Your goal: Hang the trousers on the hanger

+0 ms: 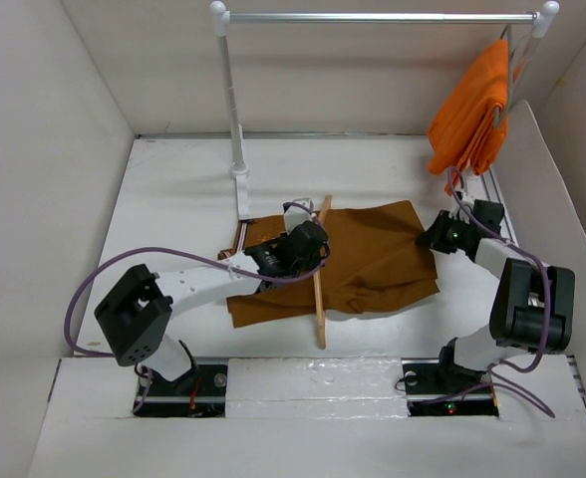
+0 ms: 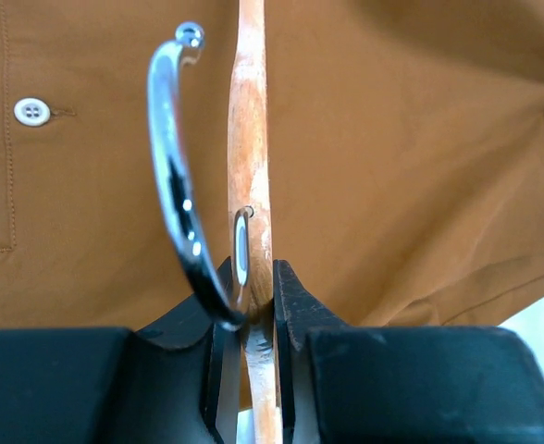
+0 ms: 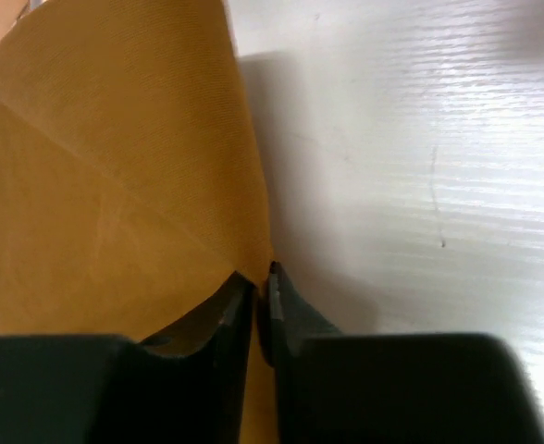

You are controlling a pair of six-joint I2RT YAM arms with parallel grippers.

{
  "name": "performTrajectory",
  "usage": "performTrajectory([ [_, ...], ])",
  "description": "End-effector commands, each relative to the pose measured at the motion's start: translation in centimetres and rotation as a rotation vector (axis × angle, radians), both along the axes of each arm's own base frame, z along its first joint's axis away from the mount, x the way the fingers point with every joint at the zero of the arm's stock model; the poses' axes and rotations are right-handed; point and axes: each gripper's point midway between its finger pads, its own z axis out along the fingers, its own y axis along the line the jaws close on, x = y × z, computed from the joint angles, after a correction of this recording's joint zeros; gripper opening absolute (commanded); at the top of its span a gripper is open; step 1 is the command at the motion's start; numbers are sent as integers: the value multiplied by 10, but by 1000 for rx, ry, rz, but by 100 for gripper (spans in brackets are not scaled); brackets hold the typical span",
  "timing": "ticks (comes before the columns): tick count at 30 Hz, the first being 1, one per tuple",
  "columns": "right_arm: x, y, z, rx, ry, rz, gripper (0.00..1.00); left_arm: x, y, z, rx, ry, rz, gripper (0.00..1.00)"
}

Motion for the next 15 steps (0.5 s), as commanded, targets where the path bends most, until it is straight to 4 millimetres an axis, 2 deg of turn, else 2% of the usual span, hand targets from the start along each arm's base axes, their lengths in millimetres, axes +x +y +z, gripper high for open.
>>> performTrajectory([
  [1, -2, 7, 15, -41, -60, 34, 21, 19, -5, 41, -77, -77, 84, 0],
  [2, -5, 7, 17, -48, -58, 34, 33, 21, -6, 53, -101, -93, 94, 0],
  [3, -10, 8, 27, -57, -69, 39, 51, 23, -8, 61, -124, -104, 104, 0],
  [6, -20, 11, 50, -85, -95, 58, 68, 29, -14, 105, -215, -162, 112, 0],
  [7, -23, 14, 75, -104, -159, 67, 71, 30, -15, 116, -232, -173, 115, 0],
  [8, -27, 21, 90, -75, -188, 87, 72, 32, -17, 143, -275, -206, 117, 0],
  [9, -29, 27, 109, -52, -233, 101, 73, 34, -16, 154, -278, -225, 122, 0],
  [10, -36, 42, 141, -13, -314, 118, 73, 36, -15, 167, -284, -246, 128, 0],
  [11, -39, 53, 161, 9, -369, 142, 73, 36, -18, 194, -317, -281, 118, 0],
  [12, -40, 63, 191, 16, -447, 171, 77, 36, -17, 206, -312, -305, 110, 0],
  [13, -46, 75, 209, 34, -483, 199, 78, 37, -16, 217, -307, -323, 110, 0],
  [14, -58, 97, 230, 51, -529, 274, 80, 38, -15, 243, -338, -357, 109, 0],
  [15, -64, 109, 245, 60, -558, 316, 81, 39, -13, 255, -326, -383, 100, 0],
])
